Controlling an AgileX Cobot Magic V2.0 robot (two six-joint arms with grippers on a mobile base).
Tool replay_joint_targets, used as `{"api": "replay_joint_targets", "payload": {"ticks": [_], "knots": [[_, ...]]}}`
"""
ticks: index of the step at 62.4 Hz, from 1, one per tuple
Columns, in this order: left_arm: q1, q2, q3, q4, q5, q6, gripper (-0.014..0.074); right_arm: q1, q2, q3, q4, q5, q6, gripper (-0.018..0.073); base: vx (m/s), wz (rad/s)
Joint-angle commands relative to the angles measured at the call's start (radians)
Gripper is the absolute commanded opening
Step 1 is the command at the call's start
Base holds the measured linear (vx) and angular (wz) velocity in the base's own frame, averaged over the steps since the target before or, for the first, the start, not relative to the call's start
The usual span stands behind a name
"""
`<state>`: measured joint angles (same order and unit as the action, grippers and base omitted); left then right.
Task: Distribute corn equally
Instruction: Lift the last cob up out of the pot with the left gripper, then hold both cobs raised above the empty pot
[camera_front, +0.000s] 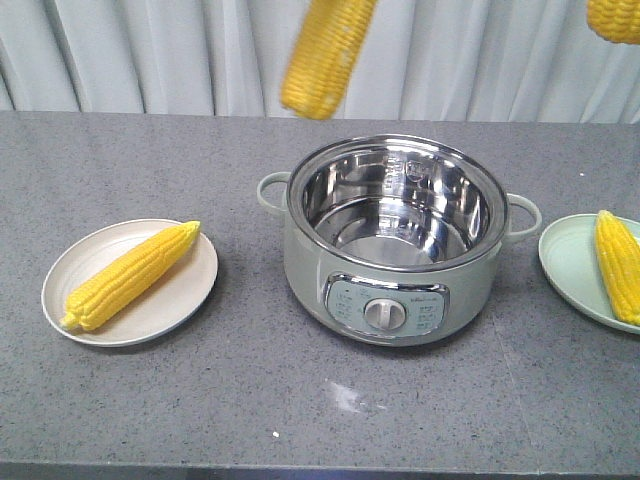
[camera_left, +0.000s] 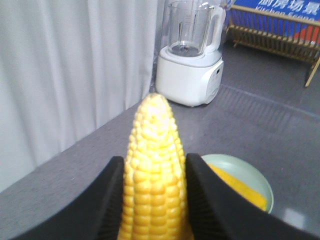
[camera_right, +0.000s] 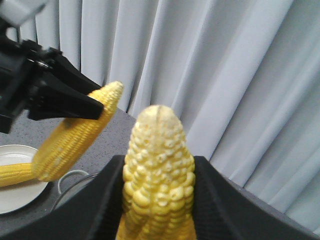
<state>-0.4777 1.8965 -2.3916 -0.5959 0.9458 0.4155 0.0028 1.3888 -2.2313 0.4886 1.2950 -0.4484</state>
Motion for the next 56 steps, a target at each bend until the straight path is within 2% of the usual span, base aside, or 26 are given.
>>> {"api": "replay_joint_targets", "payload": {"ticks": [1, 8, 14, 29, 56], "knots": [[-0.003, -0.124, -0.031, 0.082, 0.014, -0.082, -0.0008, -0.004, -0.022, -0.020, 0.044, -0.006, 0.002, -0.0005, 0.00, 0.00], [-0.003, -0.183, -0.031, 0.181, 0.101, -0.170, -0.0008, -0.004, -0.022, -0.020, 0.088, -0.006, 0.002, -0.0005, 0.00, 0.00], [-0.003, -0.207, -0.031, 0.223, 0.175, -0.220, -0.0008, -0.004, -0.022, -0.020, 0.120, -0.006, 0.002, -0.0005, 0.00, 0.00], [-0.003, -0.218, -0.031, 0.222, 0.307, -0.230, -0.0008, -0.004, -0.022, -0.020, 0.092, -0.006, 0.001, -0.0005, 0.00, 0.00], [-0.003, -0.218, -0.031, 0.222, 0.306, -0.231, -0.0008, -0.004, -0.022, -0.020, 0.091, -0.006, 0.001, -0.0004, 0.00, 0.00]]}}
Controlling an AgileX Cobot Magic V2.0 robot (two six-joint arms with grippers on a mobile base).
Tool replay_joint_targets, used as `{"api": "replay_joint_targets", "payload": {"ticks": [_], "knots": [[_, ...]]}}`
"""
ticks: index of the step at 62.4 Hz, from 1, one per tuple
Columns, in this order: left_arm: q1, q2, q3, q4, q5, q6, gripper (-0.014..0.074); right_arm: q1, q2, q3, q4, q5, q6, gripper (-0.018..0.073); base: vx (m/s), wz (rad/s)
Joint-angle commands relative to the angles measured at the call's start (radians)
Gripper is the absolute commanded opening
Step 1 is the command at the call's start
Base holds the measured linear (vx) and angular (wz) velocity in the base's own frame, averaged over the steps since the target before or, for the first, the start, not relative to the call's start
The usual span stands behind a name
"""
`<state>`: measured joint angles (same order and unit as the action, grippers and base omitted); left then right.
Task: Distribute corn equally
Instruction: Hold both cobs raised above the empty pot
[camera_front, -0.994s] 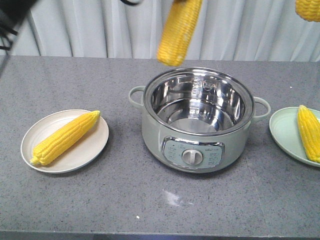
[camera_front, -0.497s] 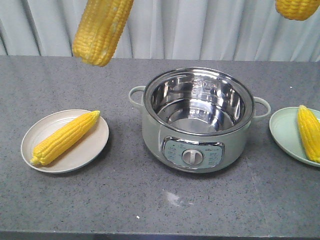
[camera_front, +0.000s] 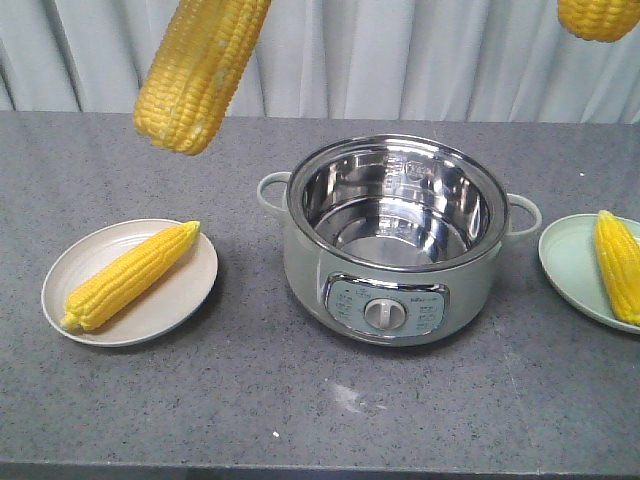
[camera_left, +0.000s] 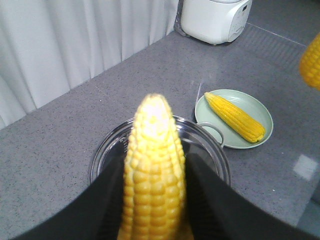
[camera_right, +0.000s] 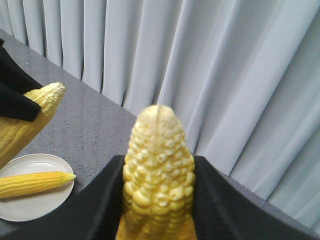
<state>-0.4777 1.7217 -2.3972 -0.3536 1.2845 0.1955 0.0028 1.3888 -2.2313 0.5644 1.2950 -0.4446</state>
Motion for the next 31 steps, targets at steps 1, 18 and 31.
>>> {"api": "replay_joint_targets", "payload": {"ticks": [1, 18, 31], "knots": [[-0.003, -0.044, -0.026, -0.020, -0.033, -0.011, -0.0008, -0.004, -0.022, -0.020, 0.015, -0.006, -0.003, -0.0004, 0.00, 0.00], [-0.003, -0.044, -0.026, -0.020, -0.033, -0.011, -0.0008, -0.004, -0.022, -0.020, 0.015, -0.006, -0.003, -0.0004, 0.00, 0.00], [-0.003, -0.044, -0.026, -0.020, -0.033, -0.011, -0.0008, -0.004, -0.022, -0.020, 0.015, -0.006, -0.003, -0.0004, 0.00, 0.00]]}}
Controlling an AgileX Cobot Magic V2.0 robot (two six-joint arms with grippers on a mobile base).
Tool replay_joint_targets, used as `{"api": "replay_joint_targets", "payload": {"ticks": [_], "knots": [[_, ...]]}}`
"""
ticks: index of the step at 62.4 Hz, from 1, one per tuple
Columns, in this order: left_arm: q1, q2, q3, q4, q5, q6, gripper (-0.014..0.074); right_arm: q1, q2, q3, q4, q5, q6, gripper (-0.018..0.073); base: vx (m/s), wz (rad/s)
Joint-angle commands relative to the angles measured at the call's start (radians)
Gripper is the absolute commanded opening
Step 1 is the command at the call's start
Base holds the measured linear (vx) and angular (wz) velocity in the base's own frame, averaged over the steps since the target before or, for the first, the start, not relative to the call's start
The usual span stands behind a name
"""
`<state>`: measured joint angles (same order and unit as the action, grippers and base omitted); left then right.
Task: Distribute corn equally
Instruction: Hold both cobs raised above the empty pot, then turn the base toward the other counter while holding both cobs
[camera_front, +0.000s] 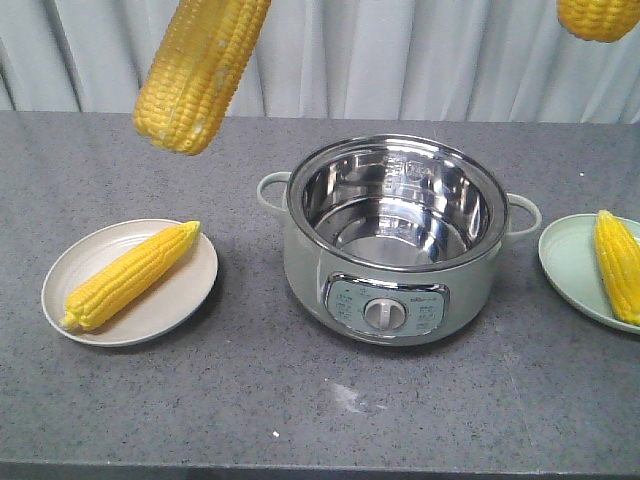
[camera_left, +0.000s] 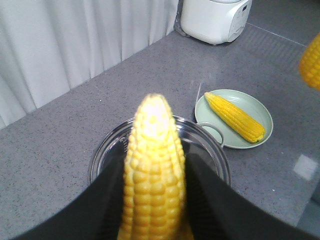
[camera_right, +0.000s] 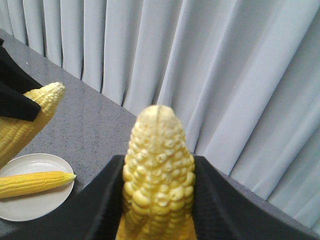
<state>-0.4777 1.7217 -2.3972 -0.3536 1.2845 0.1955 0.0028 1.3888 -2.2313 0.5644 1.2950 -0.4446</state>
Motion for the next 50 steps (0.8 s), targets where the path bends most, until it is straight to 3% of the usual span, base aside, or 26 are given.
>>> {"api": "replay_joint_targets", "payload": {"ticks": [1, 50], "knots": [[-0.003, -0.044, -0.026, -0.020, -0.033, -0.011, -0.0008, -0.004, -0.022, -0.020, 0.015, -0.006, -0.003, -0.0004, 0.00, 0.00], [-0.003, -0.044, -0.026, -0.020, -0.033, -0.011, -0.0008, -0.004, -0.022, -0.020, 0.015, -0.006, -0.003, -0.0004, -0.01, -0.10]]}}
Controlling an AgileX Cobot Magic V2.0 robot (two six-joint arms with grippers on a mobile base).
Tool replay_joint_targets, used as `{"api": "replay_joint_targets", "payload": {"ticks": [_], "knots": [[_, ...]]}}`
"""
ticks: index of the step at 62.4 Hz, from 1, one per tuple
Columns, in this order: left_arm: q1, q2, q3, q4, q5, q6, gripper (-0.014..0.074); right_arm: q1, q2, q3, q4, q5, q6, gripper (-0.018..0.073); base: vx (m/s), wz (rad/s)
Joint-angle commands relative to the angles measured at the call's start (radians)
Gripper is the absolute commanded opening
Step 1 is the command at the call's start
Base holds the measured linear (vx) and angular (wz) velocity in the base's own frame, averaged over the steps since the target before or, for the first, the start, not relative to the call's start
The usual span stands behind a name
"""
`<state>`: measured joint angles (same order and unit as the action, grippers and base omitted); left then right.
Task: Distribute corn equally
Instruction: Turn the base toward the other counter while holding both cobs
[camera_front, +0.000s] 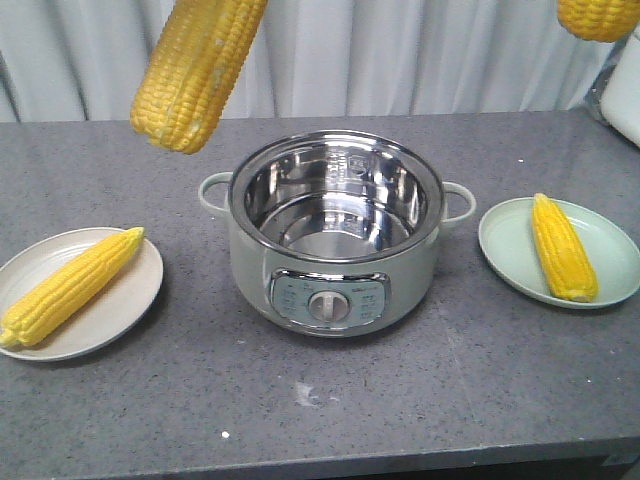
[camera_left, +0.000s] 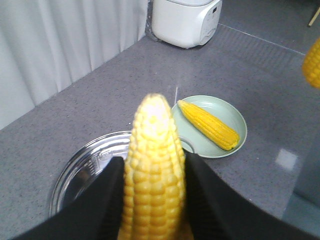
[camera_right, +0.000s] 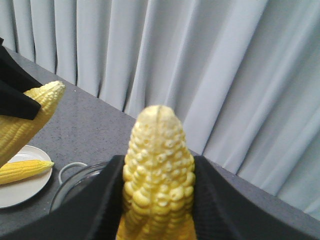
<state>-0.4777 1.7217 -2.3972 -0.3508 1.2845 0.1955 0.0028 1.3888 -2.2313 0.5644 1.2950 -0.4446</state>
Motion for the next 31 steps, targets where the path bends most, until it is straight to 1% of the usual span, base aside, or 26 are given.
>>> {"api": "replay_joint_targets", "payload": {"ticks": [1, 14, 31], "knots": [[-0.003, -0.044, -0.026, -0.023, -0.033, -0.011, -0.0008, -0.004, -0.022, -0.020, 0.015, -0.006, -0.003, -0.0004, 0.00, -0.27], [-0.003, -0.044, -0.026, -0.023, -0.033, -0.011, -0.0008, -0.004, -0.022, -0.020, 0.015, -0.006, -0.003, -0.0004, 0.00, -0.35], [-0.003, -0.044, -0.026, -0.023, -0.033, -0.011, -0.0007, -0.004, -0.022, -0.020, 0.015, -0.006, -0.003, -0.0004, 0.00, -0.42]]}}
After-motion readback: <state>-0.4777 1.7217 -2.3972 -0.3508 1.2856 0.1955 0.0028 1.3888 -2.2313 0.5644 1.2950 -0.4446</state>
